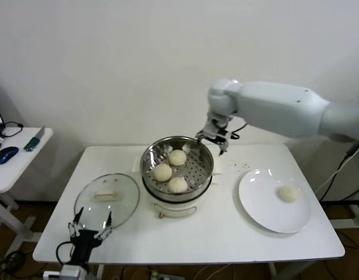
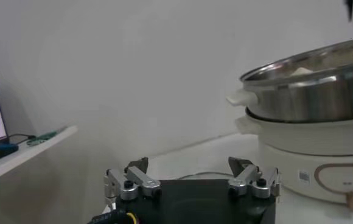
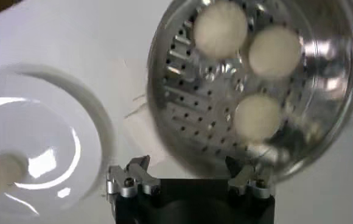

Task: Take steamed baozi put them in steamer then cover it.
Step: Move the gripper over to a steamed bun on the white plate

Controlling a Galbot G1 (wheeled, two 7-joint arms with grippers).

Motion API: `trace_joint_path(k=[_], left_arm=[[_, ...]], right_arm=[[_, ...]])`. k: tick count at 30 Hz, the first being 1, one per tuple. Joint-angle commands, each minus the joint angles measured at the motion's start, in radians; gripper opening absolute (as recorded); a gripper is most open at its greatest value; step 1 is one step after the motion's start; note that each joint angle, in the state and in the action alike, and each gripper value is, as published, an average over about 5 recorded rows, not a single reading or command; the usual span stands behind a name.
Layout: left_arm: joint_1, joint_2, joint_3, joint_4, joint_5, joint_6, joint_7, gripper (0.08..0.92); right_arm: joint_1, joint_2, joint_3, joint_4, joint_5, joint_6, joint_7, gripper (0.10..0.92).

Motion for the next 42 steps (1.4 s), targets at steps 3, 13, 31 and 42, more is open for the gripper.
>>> trace_joint_path(k=[3,13,31,42], left_arm=[[-0.001,0.001,-0.001,-0.003,-0.001,0.004,0.0,0.823],[0.009,-0.003,-0.006,-0.005,0.006,0.008,0.0,0.823],[0.013,-0.017,-0.01,0.0,0.025,0.016,-0.002,0.823],[0.022,-0.021,-0.013,0.004,0.026,0.011,-0.002,0.823]], right_arm=[[-0.172,-0.381,0.085,-0.05,0.048,-0.268,0.002,0.823],[-0.531,-0.428,0.43,-0.242,-0.248,-0.137,-0.042,0.823],[-0.731,-0.323,0.666,-0.406,-0.407,-0.082,-0.044,0.823],[-0.74,-0.282,0.69,-0.444,-0.418,-0.082,-0.042,0.823]])
